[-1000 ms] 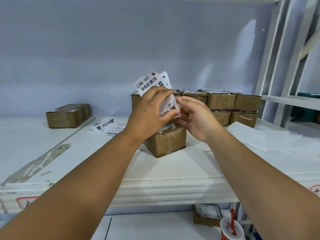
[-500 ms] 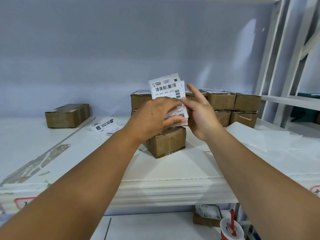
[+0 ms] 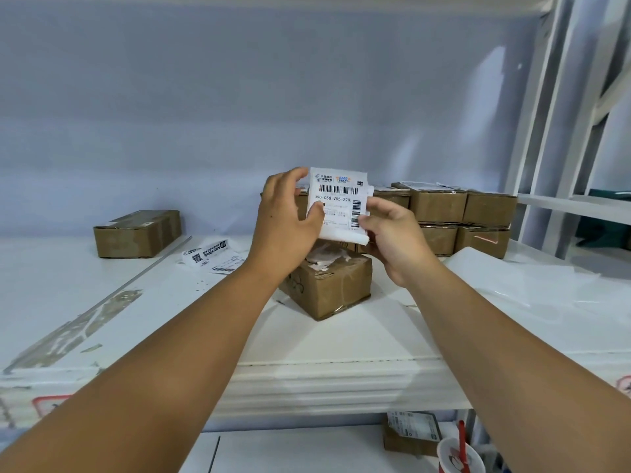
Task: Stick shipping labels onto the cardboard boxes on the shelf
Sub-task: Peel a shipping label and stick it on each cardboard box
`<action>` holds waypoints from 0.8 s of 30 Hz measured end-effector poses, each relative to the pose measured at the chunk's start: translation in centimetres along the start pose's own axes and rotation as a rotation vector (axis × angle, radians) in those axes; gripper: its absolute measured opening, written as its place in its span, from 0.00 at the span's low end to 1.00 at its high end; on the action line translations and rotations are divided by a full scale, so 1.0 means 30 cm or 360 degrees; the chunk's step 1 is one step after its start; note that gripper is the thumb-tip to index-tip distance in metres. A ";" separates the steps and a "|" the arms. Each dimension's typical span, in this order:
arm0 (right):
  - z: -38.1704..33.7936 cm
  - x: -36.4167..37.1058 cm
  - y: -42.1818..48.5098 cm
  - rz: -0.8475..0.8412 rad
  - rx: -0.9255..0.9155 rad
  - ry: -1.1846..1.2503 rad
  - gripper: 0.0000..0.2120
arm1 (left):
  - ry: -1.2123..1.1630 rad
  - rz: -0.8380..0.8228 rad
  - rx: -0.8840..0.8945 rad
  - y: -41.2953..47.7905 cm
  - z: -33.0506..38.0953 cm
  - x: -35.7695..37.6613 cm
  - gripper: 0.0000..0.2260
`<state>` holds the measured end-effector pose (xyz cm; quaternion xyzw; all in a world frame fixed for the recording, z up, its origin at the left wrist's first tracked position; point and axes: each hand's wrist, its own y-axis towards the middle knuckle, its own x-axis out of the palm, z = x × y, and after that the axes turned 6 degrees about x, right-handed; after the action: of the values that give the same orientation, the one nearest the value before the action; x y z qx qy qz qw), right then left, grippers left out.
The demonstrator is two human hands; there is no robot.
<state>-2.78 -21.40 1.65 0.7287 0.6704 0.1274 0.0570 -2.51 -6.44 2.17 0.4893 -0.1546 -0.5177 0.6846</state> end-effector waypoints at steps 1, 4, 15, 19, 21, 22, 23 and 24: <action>0.001 0.001 0.000 -0.0009 -0.0004 -0.0022 0.14 | -0.0042 -0.0025 -0.0035 0.000 0.002 -0.002 0.22; 0.001 0.000 -0.002 -0.0035 -0.0008 -0.0018 0.13 | -0.0167 -0.0101 -0.0072 -0.005 0.010 -0.002 0.27; -0.016 -0.009 -0.010 0.0088 0.0144 0.0253 0.11 | -0.0419 -0.0144 -0.0260 0.002 0.016 -0.008 0.11; -0.015 -0.013 -0.006 0.0165 0.0277 0.0379 0.14 | -0.0268 -0.0181 -0.0217 -0.002 0.017 -0.005 0.02; -0.011 -0.015 -0.008 0.0179 0.0325 0.0271 0.09 | -0.0221 -0.0115 -0.0172 -0.005 0.016 -0.002 0.03; -0.009 -0.014 -0.009 0.0184 0.0342 0.0238 0.08 | -0.0217 -0.0062 -0.0163 -0.004 0.016 -0.002 0.04; -0.006 -0.015 -0.005 0.0206 0.0353 0.0223 0.08 | -0.0218 0.0003 -0.0167 -0.001 0.016 -0.005 0.05; -0.004 -0.013 -0.003 0.0237 0.0361 0.0230 0.08 | -0.0239 0.0071 -0.0188 0.001 0.017 -0.009 0.06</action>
<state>-2.94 -21.80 1.70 0.7671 0.6270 0.1067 -0.0838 -2.97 -6.46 2.53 0.4042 -0.1856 -0.5457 0.7102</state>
